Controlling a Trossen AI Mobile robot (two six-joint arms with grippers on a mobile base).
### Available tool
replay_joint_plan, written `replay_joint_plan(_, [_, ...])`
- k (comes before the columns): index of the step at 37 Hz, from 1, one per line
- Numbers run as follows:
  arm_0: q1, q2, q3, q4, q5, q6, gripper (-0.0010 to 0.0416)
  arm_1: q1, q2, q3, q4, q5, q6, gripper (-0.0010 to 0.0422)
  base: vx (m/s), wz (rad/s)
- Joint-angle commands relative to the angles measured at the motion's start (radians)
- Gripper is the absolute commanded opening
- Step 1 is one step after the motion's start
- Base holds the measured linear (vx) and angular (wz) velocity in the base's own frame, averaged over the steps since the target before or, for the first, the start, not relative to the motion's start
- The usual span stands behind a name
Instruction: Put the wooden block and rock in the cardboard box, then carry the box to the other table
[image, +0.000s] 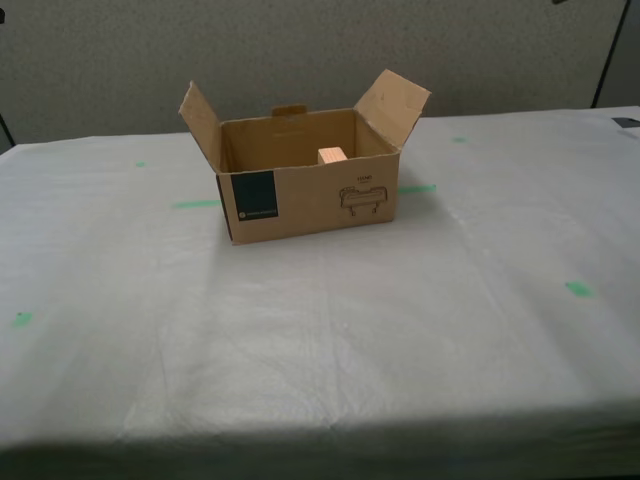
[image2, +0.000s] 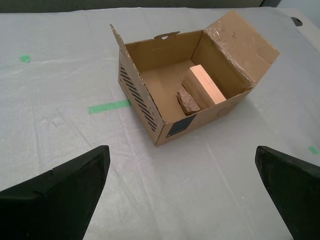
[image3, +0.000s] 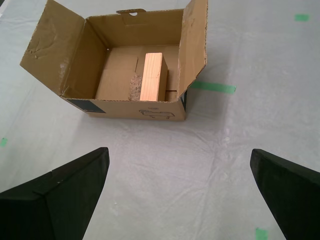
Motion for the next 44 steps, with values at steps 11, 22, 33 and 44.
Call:
replay_joint_plan(11, [0.0,0.0,0.0,0.001,0.004,0.0,0.0393,0.0,0.0,0.0,0.001,-0.001,0.001,0.0398,0.0,0.0])
replay_joint_plan(22, [0.001,0.0,0.0,0.001,0.004,0.0,0.0393,0.0,0.0,0.0,0.001,-0.001,0.001,0.0398,0.0,0.0])
replay_joint_plan(33, [0.001,0.0,0.0,0.001,0.004,0.0,0.0393,0.0,0.0,0.0,0.001,-0.001,0.001,0.0398,0.0,0.0])
replay_joint_plan(44, [0.001,0.0,0.0,0.001,0.004,0.0,0.0393,0.0,0.0,0.0,0.001,-0.001,0.001,0.0398,0.0,0.0])
